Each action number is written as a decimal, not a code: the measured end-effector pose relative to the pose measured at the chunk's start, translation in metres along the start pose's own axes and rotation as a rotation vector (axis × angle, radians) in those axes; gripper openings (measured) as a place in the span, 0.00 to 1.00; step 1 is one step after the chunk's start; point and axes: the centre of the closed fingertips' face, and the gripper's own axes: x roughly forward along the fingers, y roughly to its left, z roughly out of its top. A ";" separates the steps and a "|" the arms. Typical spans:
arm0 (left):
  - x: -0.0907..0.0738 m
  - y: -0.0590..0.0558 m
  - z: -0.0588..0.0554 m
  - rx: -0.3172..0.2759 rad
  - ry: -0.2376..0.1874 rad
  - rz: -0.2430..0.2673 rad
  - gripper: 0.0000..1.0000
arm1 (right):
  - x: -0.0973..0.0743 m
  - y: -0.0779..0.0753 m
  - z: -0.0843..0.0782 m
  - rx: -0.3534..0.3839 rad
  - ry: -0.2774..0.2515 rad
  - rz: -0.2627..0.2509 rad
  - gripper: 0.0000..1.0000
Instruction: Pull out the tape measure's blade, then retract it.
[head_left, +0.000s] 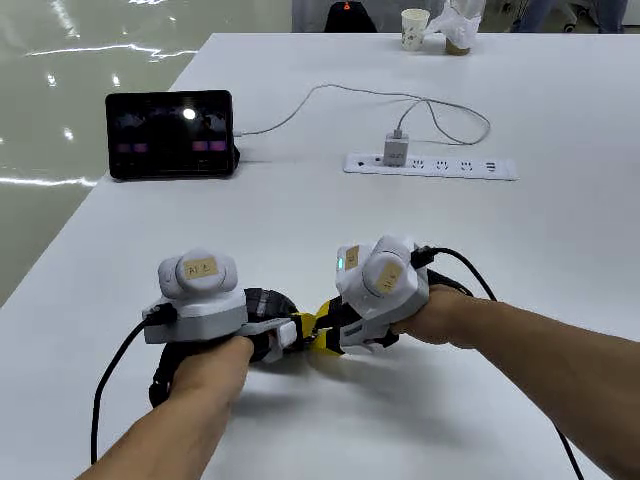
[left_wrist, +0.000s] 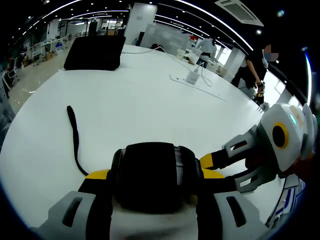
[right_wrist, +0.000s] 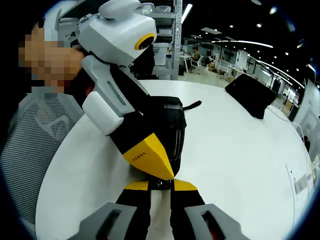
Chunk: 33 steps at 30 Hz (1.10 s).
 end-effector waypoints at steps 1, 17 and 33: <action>0.000 0.000 0.000 0.003 0.000 0.001 0.63 | 0.000 0.000 0.000 0.000 0.000 0.000 0.11; 0.000 0.000 0.000 0.017 -0.008 0.004 0.65 | 0.001 0.001 0.000 0.007 0.004 -0.004 0.12; 0.000 0.000 0.000 0.016 0.000 -0.005 0.66 | -0.001 0.001 -0.007 0.019 0.030 -0.012 0.12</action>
